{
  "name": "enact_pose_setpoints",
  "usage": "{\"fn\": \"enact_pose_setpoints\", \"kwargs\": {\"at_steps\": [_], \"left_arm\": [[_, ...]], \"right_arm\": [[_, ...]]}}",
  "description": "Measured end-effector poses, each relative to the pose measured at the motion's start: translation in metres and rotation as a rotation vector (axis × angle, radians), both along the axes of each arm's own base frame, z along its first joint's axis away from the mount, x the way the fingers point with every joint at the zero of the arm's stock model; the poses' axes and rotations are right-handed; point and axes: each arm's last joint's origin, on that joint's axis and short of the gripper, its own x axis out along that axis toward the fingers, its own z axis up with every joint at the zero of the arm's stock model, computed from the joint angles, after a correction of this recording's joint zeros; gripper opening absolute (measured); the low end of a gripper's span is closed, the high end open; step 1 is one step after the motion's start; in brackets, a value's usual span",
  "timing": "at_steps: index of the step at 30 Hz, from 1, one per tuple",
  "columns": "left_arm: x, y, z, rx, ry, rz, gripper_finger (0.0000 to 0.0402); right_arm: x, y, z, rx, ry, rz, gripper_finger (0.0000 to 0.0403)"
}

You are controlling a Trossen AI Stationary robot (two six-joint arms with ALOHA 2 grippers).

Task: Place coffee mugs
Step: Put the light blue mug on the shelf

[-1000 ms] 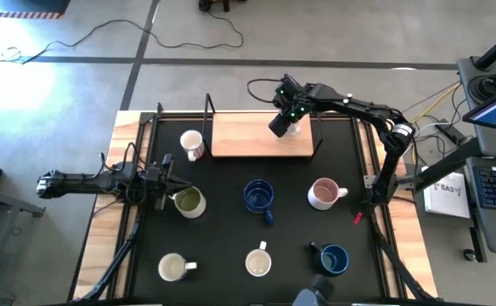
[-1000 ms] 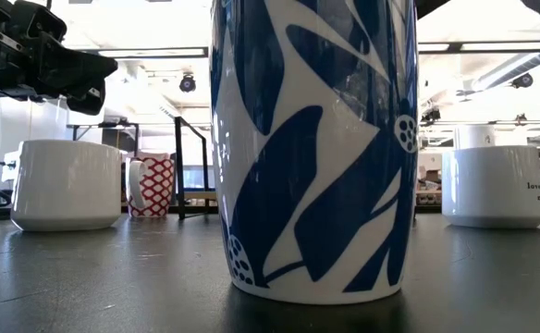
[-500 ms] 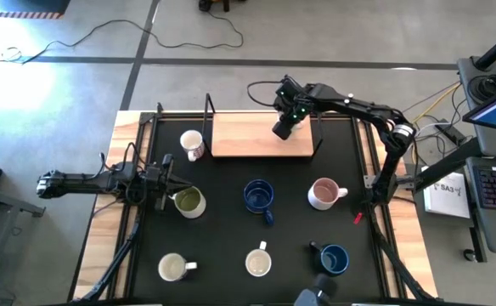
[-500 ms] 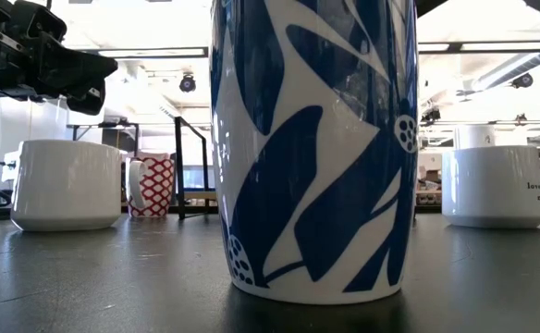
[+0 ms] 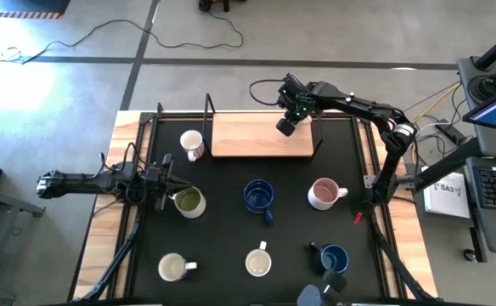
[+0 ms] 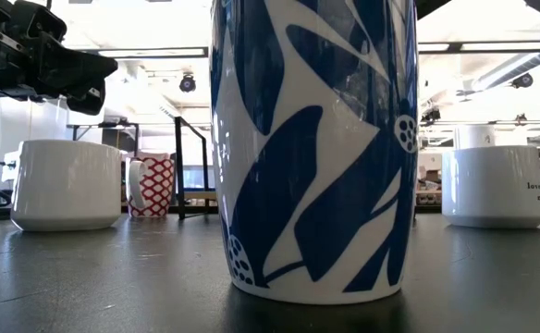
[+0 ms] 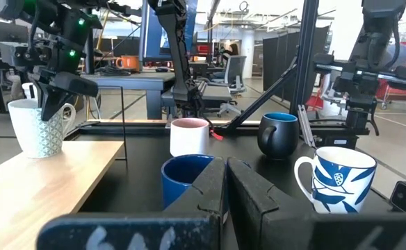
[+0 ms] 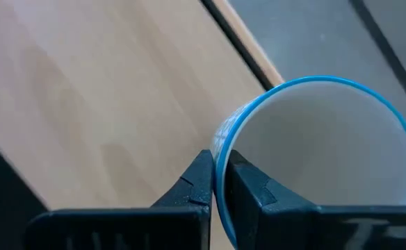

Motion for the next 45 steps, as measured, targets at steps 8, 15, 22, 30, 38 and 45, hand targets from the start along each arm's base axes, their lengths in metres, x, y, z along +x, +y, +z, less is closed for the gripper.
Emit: {"fn": "enact_pose_setpoints", "kwargs": {"at_steps": [8,15,22,30,38,45], "left_arm": [[0.0,0.0,0.0,0.0,0.0,-0.001,0.0],[0.0,0.0,0.0,0.0,0.0,0.0,0.0],[0.0,0.0,0.0,0.0,0.0,0.0,0.0],[0.0,0.0,0.0,0.0,0.0,-0.001,0.0],[0.0,0.0,0.0,0.0,0.0,0.0,0.0],[0.0,0.0,0.0,0.0,0.0,0.0,0.0]], "right_arm": [[-0.001,-0.001,0.0,-0.006,0.008,0.002,0.0013],[-0.002,-0.001,0.001,-0.005,0.006,0.004,0.0013],[-0.01,0.0,0.004,0.014,0.033,-0.017,0.0013],[-0.013,0.0,0.006,0.02,0.024,-0.033,0.0013],[-0.011,-0.002,0.007,0.008,0.006,-0.034,0.0013],[-0.011,-0.001,0.007,0.009,0.004,-0.033,0.0015]]}}
